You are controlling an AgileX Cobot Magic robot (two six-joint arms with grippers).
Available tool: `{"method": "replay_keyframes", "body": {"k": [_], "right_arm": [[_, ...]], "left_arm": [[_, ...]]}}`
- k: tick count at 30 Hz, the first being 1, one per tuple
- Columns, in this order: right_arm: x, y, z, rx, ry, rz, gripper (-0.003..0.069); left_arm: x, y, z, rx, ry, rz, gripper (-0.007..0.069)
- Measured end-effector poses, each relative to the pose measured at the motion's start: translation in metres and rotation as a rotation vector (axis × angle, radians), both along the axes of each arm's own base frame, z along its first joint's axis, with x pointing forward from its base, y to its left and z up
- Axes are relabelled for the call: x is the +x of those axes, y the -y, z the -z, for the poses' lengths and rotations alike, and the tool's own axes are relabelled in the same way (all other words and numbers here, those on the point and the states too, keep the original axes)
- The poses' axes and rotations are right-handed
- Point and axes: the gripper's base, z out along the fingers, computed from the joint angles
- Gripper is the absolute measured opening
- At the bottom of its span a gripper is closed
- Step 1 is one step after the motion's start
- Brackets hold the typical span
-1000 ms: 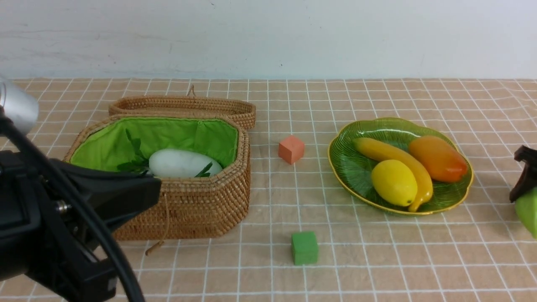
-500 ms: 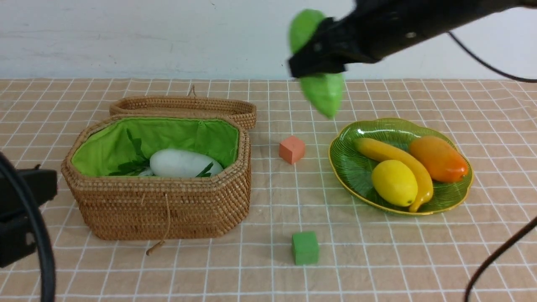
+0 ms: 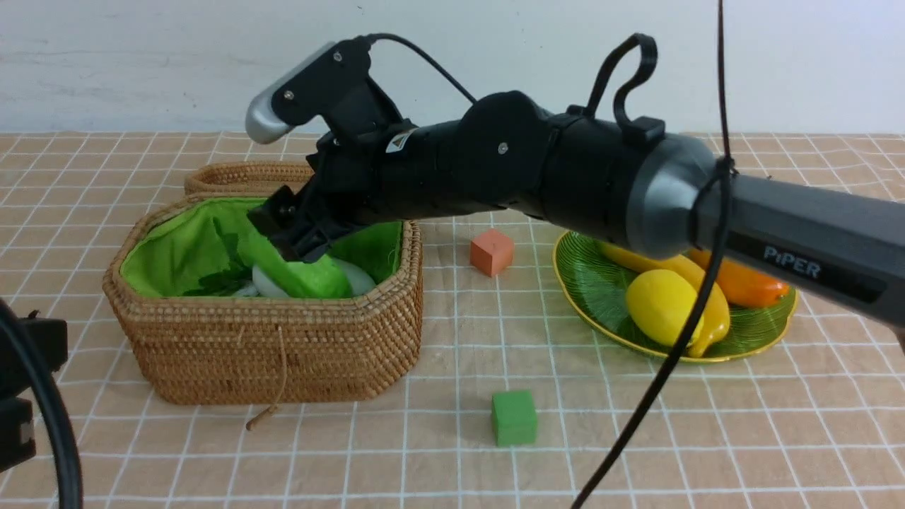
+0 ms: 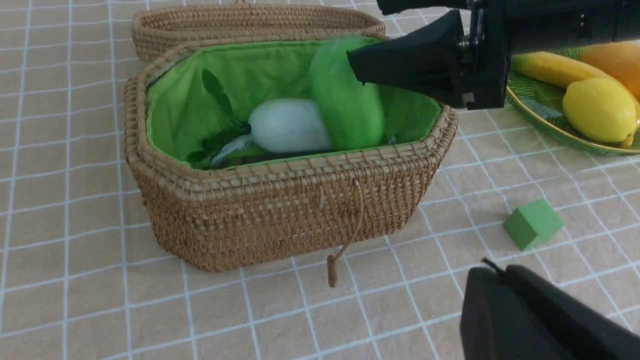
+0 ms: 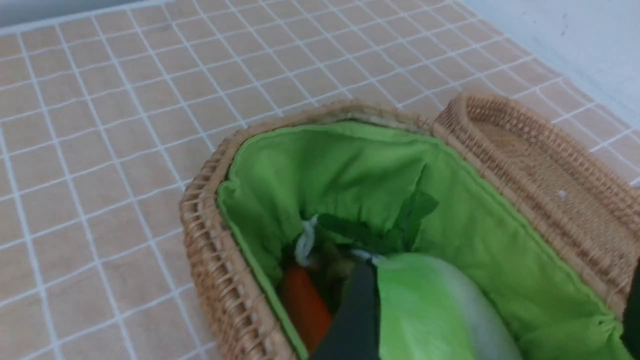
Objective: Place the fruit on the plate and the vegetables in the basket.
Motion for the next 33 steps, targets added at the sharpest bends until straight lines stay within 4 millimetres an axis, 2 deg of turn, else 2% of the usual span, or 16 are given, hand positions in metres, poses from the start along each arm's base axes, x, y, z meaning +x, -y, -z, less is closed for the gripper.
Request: {"method": "replay_keyframes", "body": {"k": [2, 4, 7, 8, 9, 11, 12, 14, 16, 17, 18, 19, 26, 27, 29, 33], "right_arm": [[-0.005, 0.004, -0.007, -0.009, -0.035, -0.029, 0.0675], [-0.015, 0.015, -0.025, -0.012, -0.097, -0.061, 0.0657], [-0.041, 0.051, -0.064, -0.043, -0.276, -0.083, 0.0571], [-0.051, 0.070, -0.081, -0.053, -0.340, -0.053, 0.0508], [-0.054, 0.074, -0.082, -0.075, -0.354, -0.053, 0.0487], [-0.067, 0.099, -0.098, -0.141, -0.417, -0.006, 0.0384], [-0.079, 0.123, -0.107, -0.234, -0.462, 0.053, 0.0258], [-0.087, 0.141, -0.113, -0.277, -0.479, 0.122, 0.0150], [-0.090, 0.148, -0.112, -0.295, -0.485, 0.156, 0.0097], [-0.100, 0.160, -0.111, -0.312, -0.496, 0.211, 0.0027], [-0.102, 0.162, -0.111, -0.314, -0.499, 0.218, 0.0020], [-0.114, 0.173, -0.110, -0.313, -0.515, 0.261, -0.0008], [-0.186, 0.222, -0.070, -0.302, -0.684, 0.426, -0.0013], [-0.187, 0.222, -0.068, -0.304, -0.693, 0.430, -0.0013], [-0.206, 0.234, -0.054, -0.263, -0.725, 0.474, -0.0010], [-0.224, 0.245, -0.046, -0.240, -0.745, 0.498, -0.0006]], "left_arm": [[0.000, 0.000, 0.000, 0.000, 0.001, 0.001, 0.0007], [0.000, 0.000, -0.001, -0.002, 0.008, 0.005, 0.0007], [0.001, 0.003, -0.004, -0.010, 0.060, 0.040, 0.0007], [-0.001, 0.004, -0.005, -0.024, 0.096, 0.070, 0.0006], [-0.001, 0.005, -0.006, -0.034, 0.116, 0.084, 0.0006], [-0.006, 0.007, -0.001, -0.073, 0.164, 0.129, 0.0003], [-0.014, 0.006, 0.009, -0.152, 0.217, 0.178, 0.0000], [-0.025, 0.002, 0.022, -0.230, 0.265, 0.211, 0.0000], [-0.030, -0.001, 0.031, -0.261, 0.289, 0.225, 0.0000], [-0.037, -0.004, 0.044, -0.299, 0.324, 0.243, 0.0000], [-0.037, -0.004, 0.049, -0.296, 0.320, 0.245, 0.0000], [-0.042, -0.007, 0.062, -0.319, 0.347, 0.257, 0.0000], [-0.050, -0.010, 0.103, -0.364, 0.413, 0.295, 0.0001], [-0.050, -0.009, 0.104, -0.362, 0.411, 0.295, 0.0001], [-0.049, -0.008, 0.116, -0.344, 0.382, 0.294, 0.0004], [-0.047, -0.008, 0.128, -0.314, 0.337, 0.287, 0.0006]]}}
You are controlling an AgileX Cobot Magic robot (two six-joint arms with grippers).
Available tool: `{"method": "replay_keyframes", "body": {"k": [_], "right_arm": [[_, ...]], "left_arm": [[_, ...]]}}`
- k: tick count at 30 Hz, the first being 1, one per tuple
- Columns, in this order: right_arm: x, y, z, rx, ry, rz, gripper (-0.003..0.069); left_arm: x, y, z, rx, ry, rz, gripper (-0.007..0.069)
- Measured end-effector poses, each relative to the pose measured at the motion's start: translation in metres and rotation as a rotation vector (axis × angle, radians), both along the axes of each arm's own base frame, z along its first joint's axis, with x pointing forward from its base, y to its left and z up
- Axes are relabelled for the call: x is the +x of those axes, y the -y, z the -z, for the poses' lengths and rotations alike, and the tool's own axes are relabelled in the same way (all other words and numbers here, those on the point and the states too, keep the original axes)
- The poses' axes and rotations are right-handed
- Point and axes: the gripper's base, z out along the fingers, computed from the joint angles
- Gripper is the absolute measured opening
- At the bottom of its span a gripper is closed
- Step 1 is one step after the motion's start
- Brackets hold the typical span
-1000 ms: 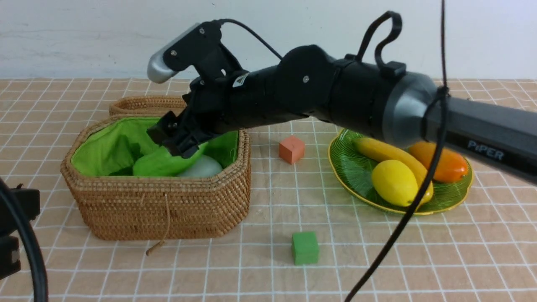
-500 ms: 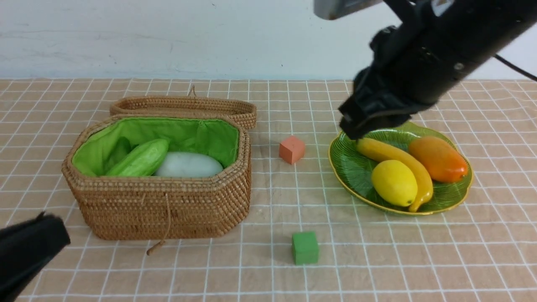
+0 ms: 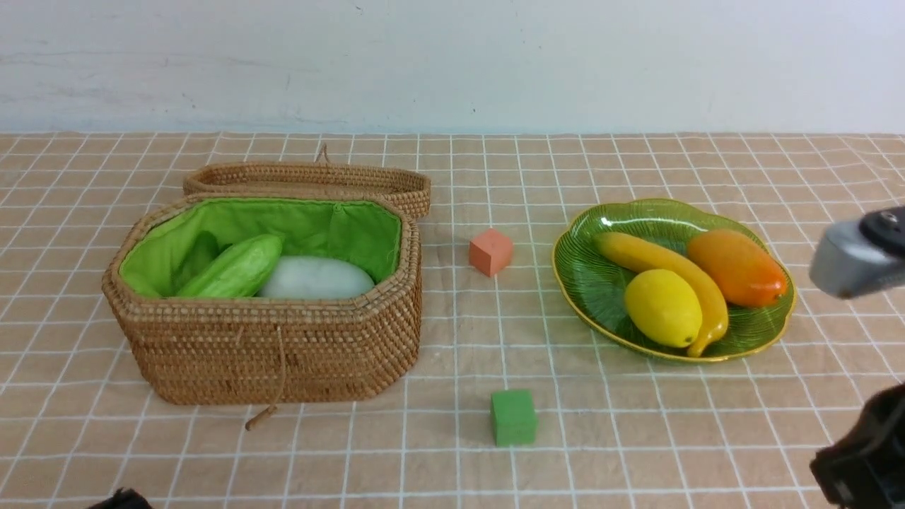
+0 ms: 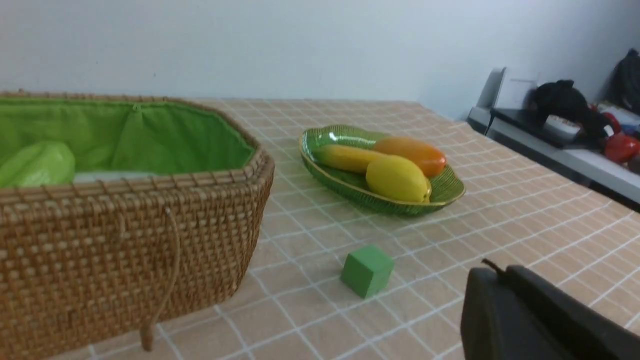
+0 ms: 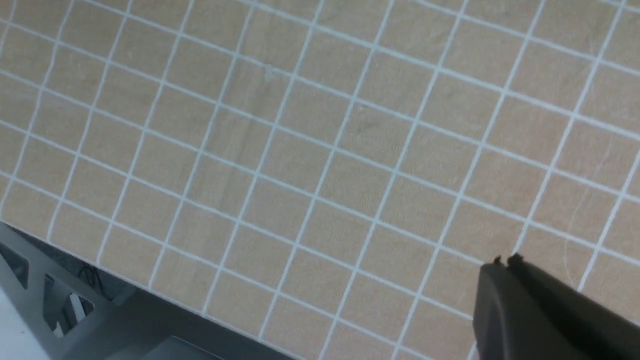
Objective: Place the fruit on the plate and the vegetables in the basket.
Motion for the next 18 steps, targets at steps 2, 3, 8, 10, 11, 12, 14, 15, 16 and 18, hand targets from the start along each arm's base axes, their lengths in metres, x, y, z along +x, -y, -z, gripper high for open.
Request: {"method": "replay_keyframes", "body": {"k": [2, 3, 8, 10, 11, 12, 14, 15, 16, 18], "right_arm": [[-0.006, 0.004, 0.001, -0.002, -0.005, 0.001, -0.0007], [-0.009, 0.006, 0.000, -0.001, -0.005, 0.002, -0.0007], [-0.016, 0.009, -0.003, 0.004, 0.004, -0.001, -0.0003], [-0.019, 0.011, -0.003, 0.009, 0.013, 0.000, -0.0001], [-0.020, 0.014, -0.005, 0.010, 0.028, 0.005, 0.0000], [-0.021, 0.015, -0.006, 0.012, 0.035, 0.009, 0.0000], [-0.026, 0.031, -0.012, 0.009, 0.158, 0.069, 0.0000], [-0.028, 0.040, -0.013, 0.015, 0.236, 0.115, -0.0003], [-0.034, 0.053, -0.008, 0.020, 0.323, 0.181, -0.0008], [-0.041, 0.067, 0.005, 0.042, 0.470, 0.276, -0.0012]], "left_arm": [[0.001, 0.000, 0.006, 0.020, -0.024, -0.005, 0.0007], [0.001, 0.000, 0.008, 0.028, -0.033, -0.007, 0.0007], [0.001, -0.002, 0.016, 0.078, -0.093, -0.027, 0.0008], [0.002, -0.003, 0.018, 0.092, -0.109, -0.033, 0.0009], [0.002, -0.003, 0.019, 0.099, -0.118, -0.036, 0.0010], [0.002, -0.003, 0.019, 0.101, -0.121, -0.037, 0.0011], [0.002, -0.004, 0.021, 0.114, -0.136, -0.042, 0.0012], [0.002, -0.004, 0.022, 0.117, -0.140, -0.044, 0.0013], [0.002, -0.004, 0.022, 0.122, -0.145, -0.046, 0.0015], [0.002, -0.004, 0.023, 0.125, -0.149, -0.047, 0.0017]]}}
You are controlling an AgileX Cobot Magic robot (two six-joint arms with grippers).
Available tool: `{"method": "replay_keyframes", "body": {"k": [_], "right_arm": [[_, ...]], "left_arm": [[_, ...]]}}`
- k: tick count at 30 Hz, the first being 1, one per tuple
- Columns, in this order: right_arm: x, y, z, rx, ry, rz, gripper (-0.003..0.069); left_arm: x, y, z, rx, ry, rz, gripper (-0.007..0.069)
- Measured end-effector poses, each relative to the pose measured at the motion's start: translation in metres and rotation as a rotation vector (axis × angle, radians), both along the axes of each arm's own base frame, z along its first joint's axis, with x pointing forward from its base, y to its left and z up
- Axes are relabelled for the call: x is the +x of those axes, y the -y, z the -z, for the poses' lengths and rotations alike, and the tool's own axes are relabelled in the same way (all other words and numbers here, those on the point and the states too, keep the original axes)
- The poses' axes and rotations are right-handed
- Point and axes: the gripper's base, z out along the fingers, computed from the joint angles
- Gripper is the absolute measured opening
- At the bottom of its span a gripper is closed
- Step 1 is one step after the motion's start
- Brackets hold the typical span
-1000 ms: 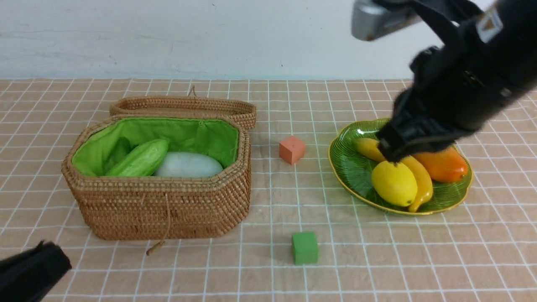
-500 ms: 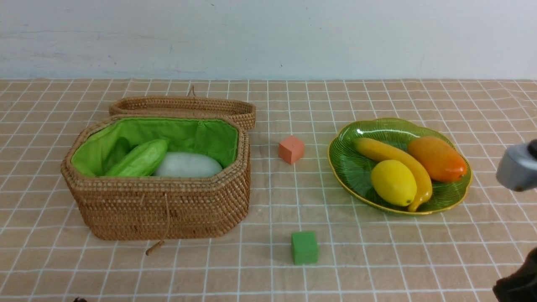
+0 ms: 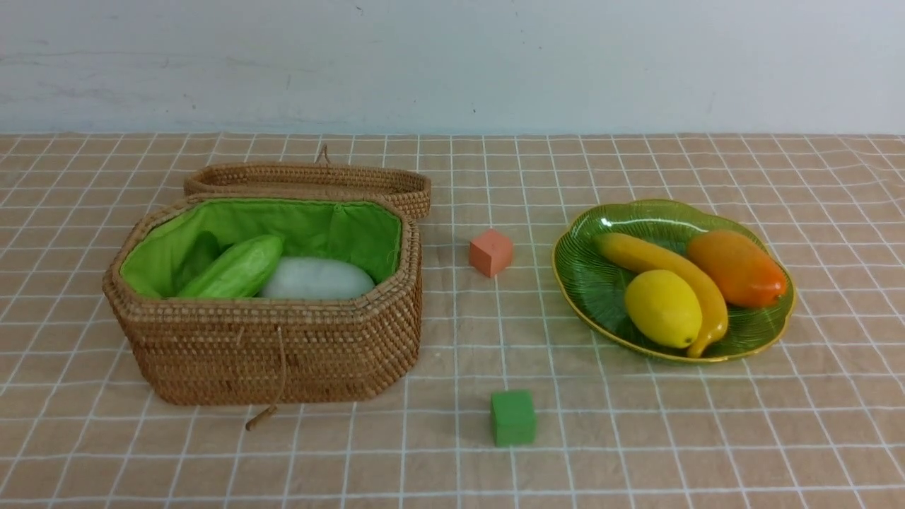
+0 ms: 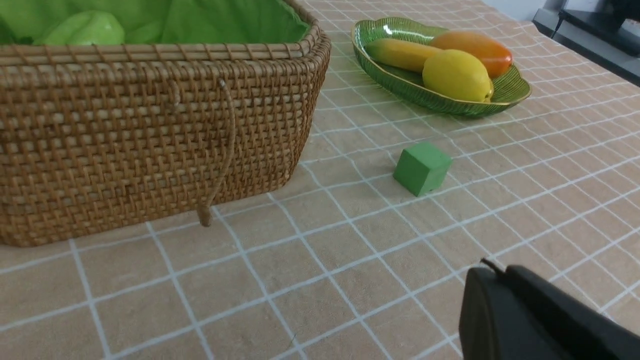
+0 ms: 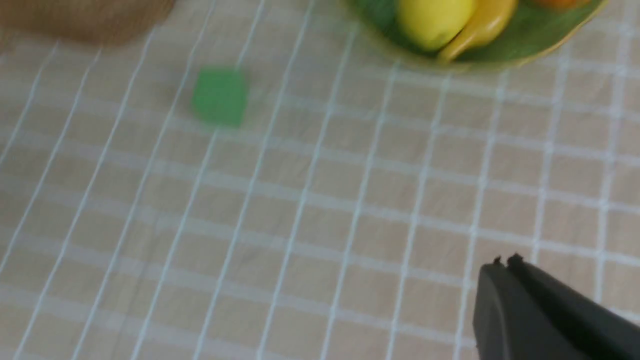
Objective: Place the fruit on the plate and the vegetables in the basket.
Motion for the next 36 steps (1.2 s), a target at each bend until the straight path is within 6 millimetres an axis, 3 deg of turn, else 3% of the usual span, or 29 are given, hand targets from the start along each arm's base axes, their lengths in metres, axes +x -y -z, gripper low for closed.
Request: {"method": "replay_keyframes", "body": {"k": [2, 3, 4, 5, 7, 11, 36], "right_arm": [[-0.015, 0.016, 0.024, 0.005, 0.157, 0.113, -0.0014], [-0.019, 0.021, 0.048, 0.000, 0.217, 0.160, -0.0014], [-0.021, 0.022, 0.052, 0.000, 0.227, 0.168, -0.0014], [-0.028, 0.027, 0.086, -0.002, 0.295, 0.224, -0.0014], [-0.034, 0.030, 0.126, -0.008, 0.342, 0.276, -0.0014], [-0.038, 0.032, 0.170, 0.007, 0.339, 0.323, -0.0014], [-0.039, 0.032, 0.169, 0.011, 0.359, 0.328, -0.0008]], "left_arm": [[0.000, 0.000, 0.000, 0.003, -0.004, -0.001, 0.0018], [0.000, 0.000, 0.000, 0.003, -0.004, -0.001, 0.0019], [0.000, 0.000, 0.000, 0.004, -0.004, -0.002, 0.0019], [0.000, 0.000, 0.001, 0.004, -0.005, -0.002, 0.0021], [0.000, 0.000, 0.001, 0.006, -0.007, -0.002, 0.0022], [0.000, 0.000, 0.001, 0.006, -0.007, -0.003, 0.0026], [0.000, 0.000, 0.001, 0.010, -0.012, -0.004, 0.0032]]}}
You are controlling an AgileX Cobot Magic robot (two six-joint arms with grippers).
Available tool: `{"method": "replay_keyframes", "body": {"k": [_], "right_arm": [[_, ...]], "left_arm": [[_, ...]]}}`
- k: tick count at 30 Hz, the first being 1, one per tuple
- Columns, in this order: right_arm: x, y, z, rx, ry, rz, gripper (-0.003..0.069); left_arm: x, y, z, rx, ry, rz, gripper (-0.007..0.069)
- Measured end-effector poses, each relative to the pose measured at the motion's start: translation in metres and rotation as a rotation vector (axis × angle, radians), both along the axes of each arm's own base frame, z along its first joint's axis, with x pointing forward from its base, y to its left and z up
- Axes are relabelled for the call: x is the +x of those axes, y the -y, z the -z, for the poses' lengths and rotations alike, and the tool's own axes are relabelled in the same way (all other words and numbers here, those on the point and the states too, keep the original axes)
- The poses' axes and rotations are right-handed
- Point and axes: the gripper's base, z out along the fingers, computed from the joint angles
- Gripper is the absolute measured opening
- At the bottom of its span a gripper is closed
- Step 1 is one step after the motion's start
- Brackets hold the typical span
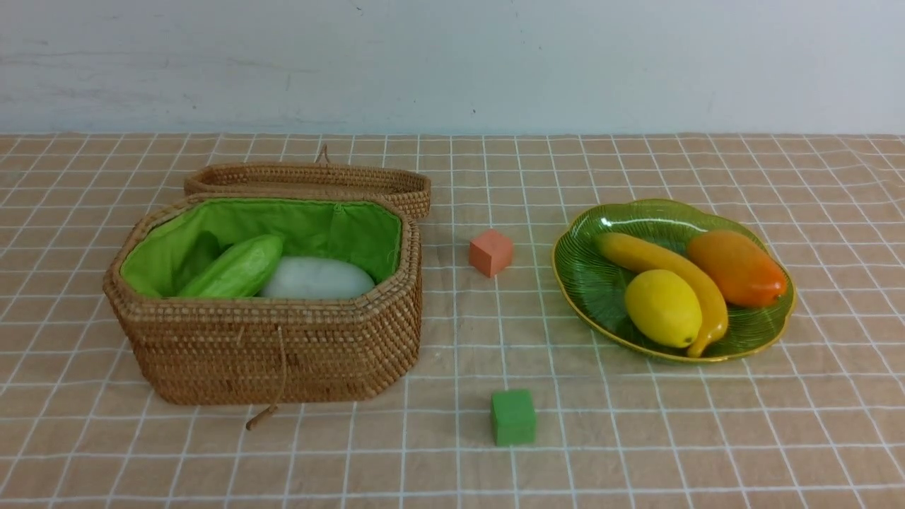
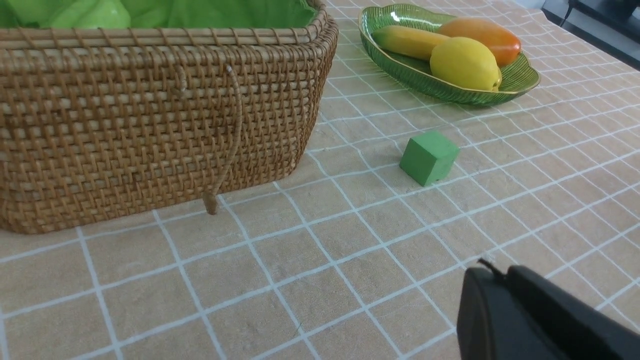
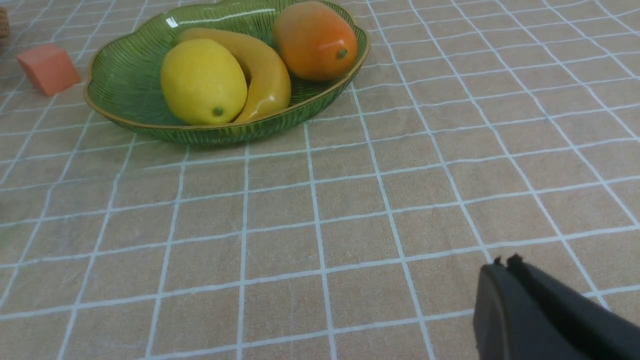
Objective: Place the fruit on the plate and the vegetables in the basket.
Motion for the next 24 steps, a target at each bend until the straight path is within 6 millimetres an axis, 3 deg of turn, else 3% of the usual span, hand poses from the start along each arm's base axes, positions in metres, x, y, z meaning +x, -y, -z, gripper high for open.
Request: {"method": "replay_keyframes", "body": {"k": [7, 12, 16, 20, 24], "right_arm": [[0.000, 0.000, 0.000, 0.000, 0.000, 0.001, -0.0003], [0.000, 0.000, 0.000, 0.000, 0.000, 0.001, 0.0001], [0.000, 0.000, 0.000, 0.000, 0.000, 0.001, 0.0005], [0.000, 0.000, 0.000, 0.000, 0.000, 0.001, 0.0006], [0.000, 0.000, 0.000, 0.000, 0.000, 0.001, 0.0006]], "left_arm": [[0.001, -0.004, -0.002, -0.035, 0.042, -0.069, 0.0027], [0.000, -0.018, -0.014, -0.112, 0.213, -0.311, -0.0013], [0.004, -0.023, 0.007, -0.059, 0.194, -0.430, -0.0013], [0.002, -0.025, 0.036, -0.002, -0.046, -0.472, -0.0013], [0.001, -0.024, 0.041, -0.016, -0.104, -0.477, -0.0013]]}}
